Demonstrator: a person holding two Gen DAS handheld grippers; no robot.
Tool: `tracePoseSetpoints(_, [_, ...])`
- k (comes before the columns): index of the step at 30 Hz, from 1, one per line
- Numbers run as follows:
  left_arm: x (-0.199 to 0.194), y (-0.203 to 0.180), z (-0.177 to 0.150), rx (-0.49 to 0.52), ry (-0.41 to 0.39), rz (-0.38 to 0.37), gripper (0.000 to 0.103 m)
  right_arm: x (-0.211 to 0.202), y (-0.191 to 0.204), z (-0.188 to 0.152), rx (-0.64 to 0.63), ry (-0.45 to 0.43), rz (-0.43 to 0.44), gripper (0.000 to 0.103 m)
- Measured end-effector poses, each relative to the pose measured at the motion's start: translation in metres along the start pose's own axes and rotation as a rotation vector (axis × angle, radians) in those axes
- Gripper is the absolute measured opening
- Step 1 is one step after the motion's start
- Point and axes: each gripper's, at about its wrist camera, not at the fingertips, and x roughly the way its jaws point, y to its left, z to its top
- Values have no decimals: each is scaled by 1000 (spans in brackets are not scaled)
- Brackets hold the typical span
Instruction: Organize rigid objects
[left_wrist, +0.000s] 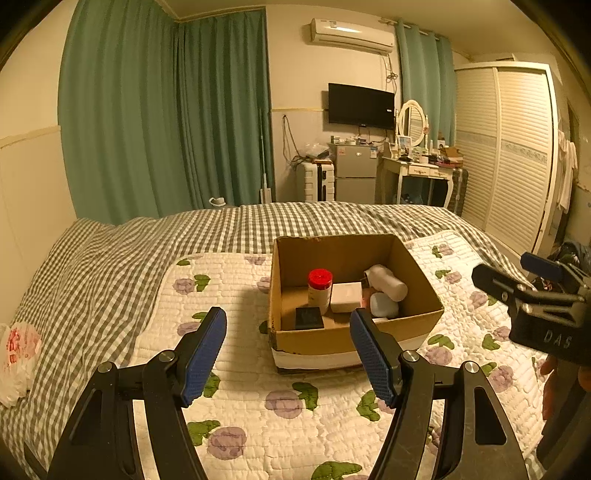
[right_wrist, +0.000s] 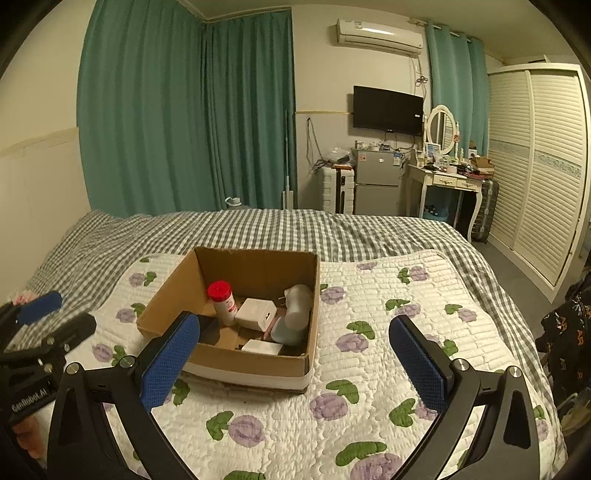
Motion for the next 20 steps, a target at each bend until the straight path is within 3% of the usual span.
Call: tracePoseSetpoints(20, [12,-9,-3,22,2,-13,72,7,1,-6,-28,16,-12,103])
